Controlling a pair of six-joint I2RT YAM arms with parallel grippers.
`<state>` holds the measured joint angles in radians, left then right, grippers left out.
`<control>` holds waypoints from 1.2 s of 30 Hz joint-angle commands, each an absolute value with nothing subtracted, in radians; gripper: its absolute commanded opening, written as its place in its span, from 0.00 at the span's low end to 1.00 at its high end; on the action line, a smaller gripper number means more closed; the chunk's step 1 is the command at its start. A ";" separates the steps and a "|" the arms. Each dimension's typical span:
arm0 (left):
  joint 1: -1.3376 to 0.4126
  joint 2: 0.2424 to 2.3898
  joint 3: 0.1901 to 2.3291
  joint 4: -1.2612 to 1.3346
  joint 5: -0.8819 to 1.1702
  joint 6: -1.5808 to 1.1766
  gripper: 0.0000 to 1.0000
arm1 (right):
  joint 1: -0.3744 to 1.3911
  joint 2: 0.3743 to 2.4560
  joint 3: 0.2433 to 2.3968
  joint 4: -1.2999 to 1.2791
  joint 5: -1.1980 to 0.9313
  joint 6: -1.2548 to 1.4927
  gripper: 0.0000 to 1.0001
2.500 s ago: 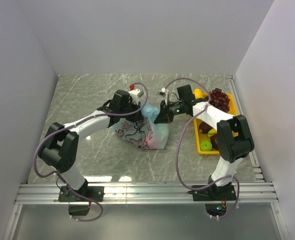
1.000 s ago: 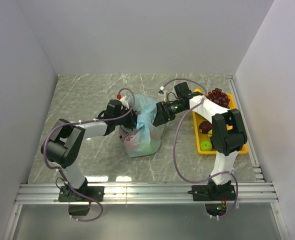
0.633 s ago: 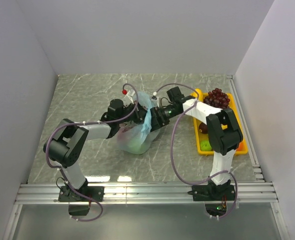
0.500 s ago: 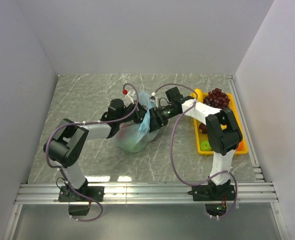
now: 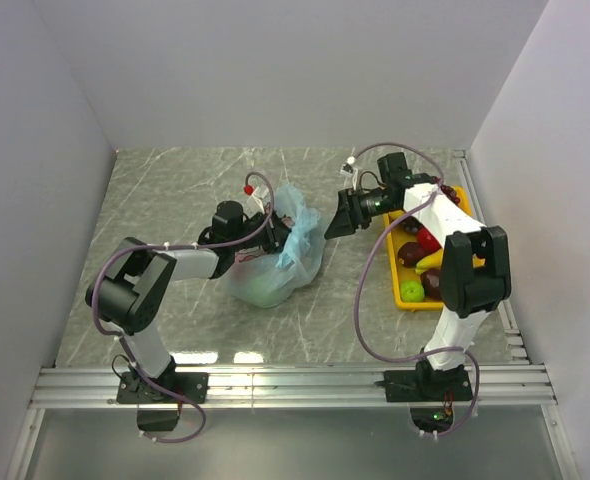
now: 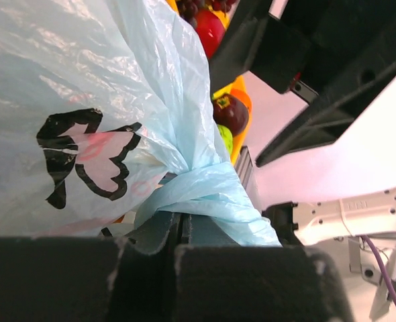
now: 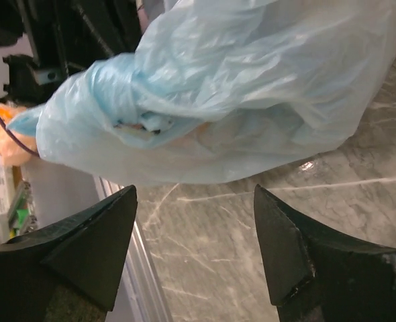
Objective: Place the fake fruits into the plastic bag and tie a complex knot
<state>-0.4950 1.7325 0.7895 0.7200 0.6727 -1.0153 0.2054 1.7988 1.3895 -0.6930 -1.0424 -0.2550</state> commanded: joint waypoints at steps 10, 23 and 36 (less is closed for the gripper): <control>-0.511 1.773 0.821 0.841 0.834 -1.035 0.00 | 0.344 1.882 1.410 -0.368 -1.064 0.143 0.85; -0.531 1.789 0.841 1.088 0.822 -1.071 0.00 | 0.417 1.894 1.391 -0.236 -1.147 0.294 0.86; -0.534 1.804 0.864 1.104 0.693 -1.066 0.00 | 0.420 1.878 1.283 -0.023 -1.256 0.522 0.85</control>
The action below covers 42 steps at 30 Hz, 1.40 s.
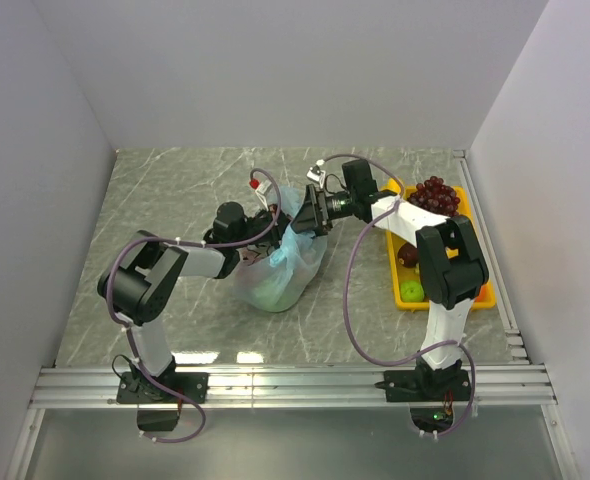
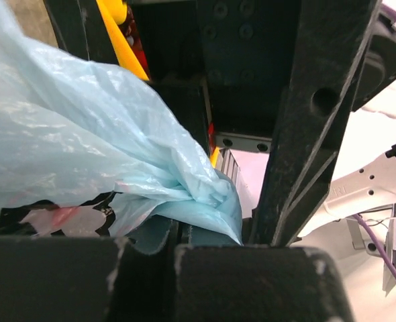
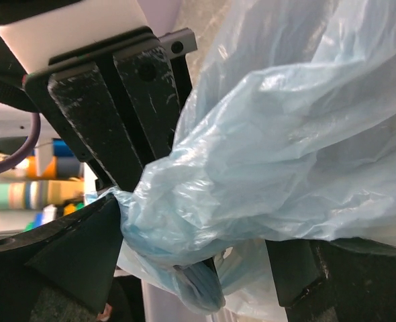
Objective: Place the fake fruits into the plastic bag and tie a complex knot
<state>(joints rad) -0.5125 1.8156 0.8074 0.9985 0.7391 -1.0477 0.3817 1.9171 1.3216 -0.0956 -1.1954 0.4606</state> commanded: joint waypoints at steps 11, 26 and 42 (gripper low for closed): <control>-0.538 1.784 0.917 0.905 0.491 -1.132 0.00 | 0.422 1.887 1.287 -0.006 -1.253 0.560 0.84; -0.580 1.756 0.951 0.962 0.506 -1.059 0.00 | 0.453 1.914 1.290 0.035 -1.216 0.587 0.87; -0.595 1.740 0.902 1.023 0.465 -1.255 0.00 | 0.460 1.933 1.315 0.046 -1.197 0.515 0.90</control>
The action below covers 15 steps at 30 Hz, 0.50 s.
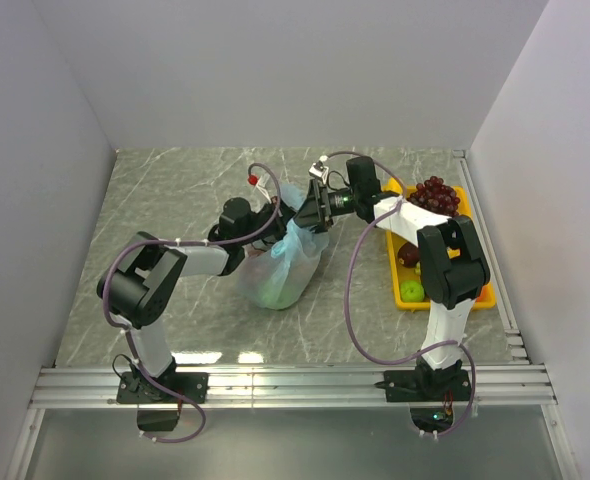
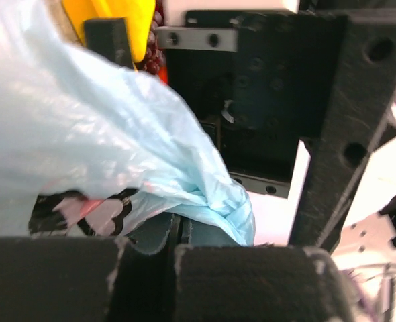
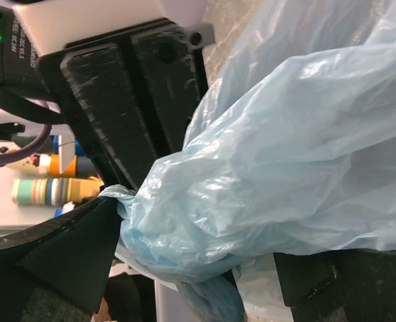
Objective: Place the fake fruits into the plastic bag and tie a complex knot
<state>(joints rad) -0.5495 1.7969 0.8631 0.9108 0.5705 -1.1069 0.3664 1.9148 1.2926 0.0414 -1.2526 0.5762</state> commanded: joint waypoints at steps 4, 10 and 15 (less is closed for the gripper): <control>-0.578 1.746 0.884 1.008 0.457 -1.299 0.00 | 0.456 1.919 1.367 -0.108 -1.166 0.316 0.91; -0.574 1.726 0.868 1.025 0.468 -1.281 0.00 | 0.420 1.878 1.503 -0.602 -1.052 -0.025 0.91; -0.572 1.721 0.854 1.060 0.485 -1.267 0.00 | 0.353 1.825 1.520 -0.779 -1.068 -0.147 0.90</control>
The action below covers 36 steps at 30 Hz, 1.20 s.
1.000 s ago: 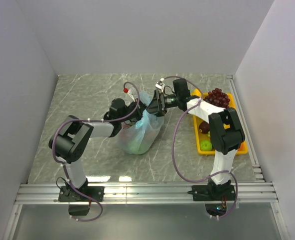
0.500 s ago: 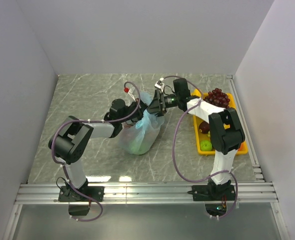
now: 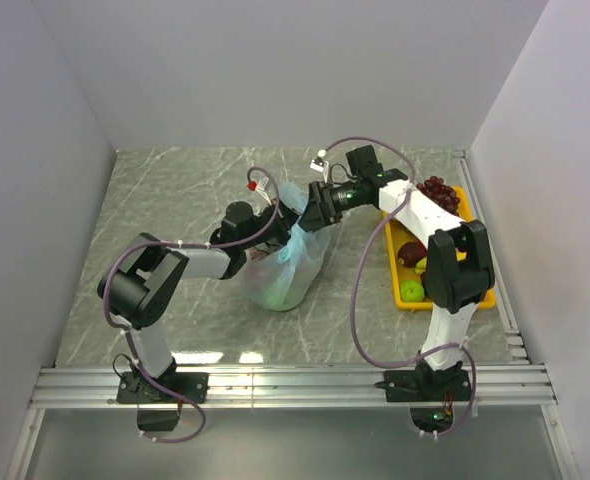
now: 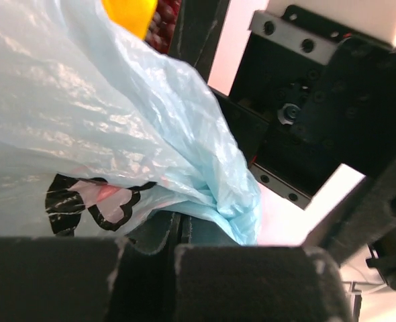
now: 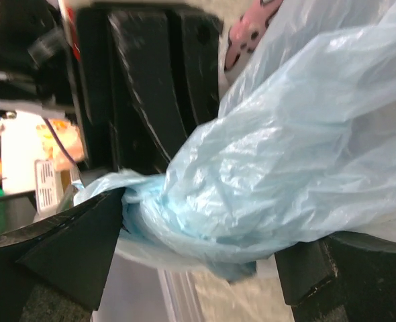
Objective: Place the fake fruits into the plastic bag and tie a complex knot
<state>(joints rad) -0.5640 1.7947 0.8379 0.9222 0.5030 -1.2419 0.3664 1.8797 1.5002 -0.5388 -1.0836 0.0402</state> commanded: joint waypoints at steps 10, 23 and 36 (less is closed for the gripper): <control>-0.572 1.735 0.858 1.075 0.503 -1.236 0.00 | 0.244 1.790 1.482 -0.857 -1.221 -0.158 0.88; -0.607 1.802 0.908 1.077 0.586 -1.174 0.00 | 0.370 1.853 1.525 -0.520 -1.178 0.120 0.76; -0.601 1.782 0.873 0.973 0.736 -1.026 0.00 | 0.368 1.873 1.595 -0.891 -1.056 -0.238 0.89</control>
